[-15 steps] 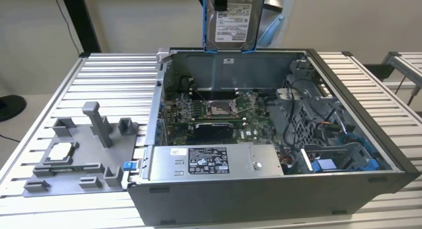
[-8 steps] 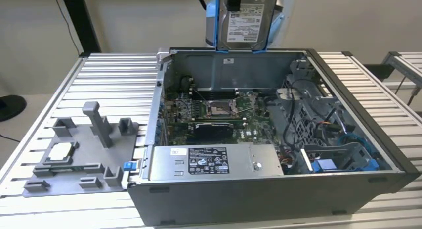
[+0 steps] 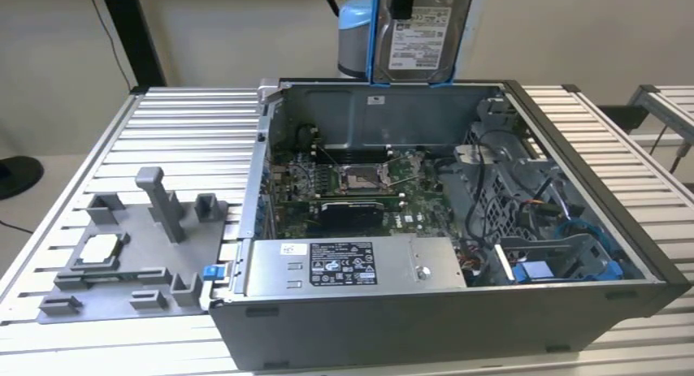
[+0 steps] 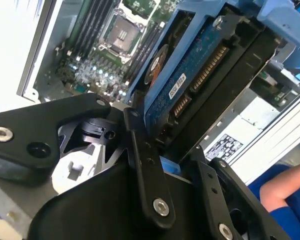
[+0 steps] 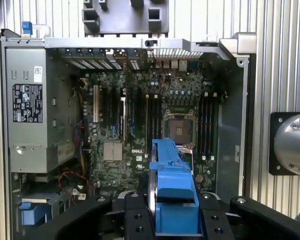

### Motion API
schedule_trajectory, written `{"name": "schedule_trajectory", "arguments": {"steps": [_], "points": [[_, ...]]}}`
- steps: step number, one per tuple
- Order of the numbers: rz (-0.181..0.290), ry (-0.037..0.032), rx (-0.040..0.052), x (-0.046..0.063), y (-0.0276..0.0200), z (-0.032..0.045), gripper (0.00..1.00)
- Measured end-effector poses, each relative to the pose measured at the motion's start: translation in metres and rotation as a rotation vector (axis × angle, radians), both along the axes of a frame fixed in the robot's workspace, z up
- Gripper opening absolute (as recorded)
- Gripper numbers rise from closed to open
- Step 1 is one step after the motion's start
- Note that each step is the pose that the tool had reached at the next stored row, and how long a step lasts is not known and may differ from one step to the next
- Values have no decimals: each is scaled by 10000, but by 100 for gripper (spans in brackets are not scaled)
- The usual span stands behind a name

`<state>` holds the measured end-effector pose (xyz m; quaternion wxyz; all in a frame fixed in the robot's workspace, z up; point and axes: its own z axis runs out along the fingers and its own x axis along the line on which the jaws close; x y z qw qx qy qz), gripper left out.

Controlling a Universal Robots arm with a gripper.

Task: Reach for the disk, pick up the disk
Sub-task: 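Pick up the disk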

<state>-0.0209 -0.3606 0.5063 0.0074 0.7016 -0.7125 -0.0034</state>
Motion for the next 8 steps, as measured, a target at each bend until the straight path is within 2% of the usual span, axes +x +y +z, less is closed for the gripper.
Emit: {"name": "schedule_trajectory", "arguments": {"steps": [8], "points": [[-1,-31,0,170,6,-3,0]]}}
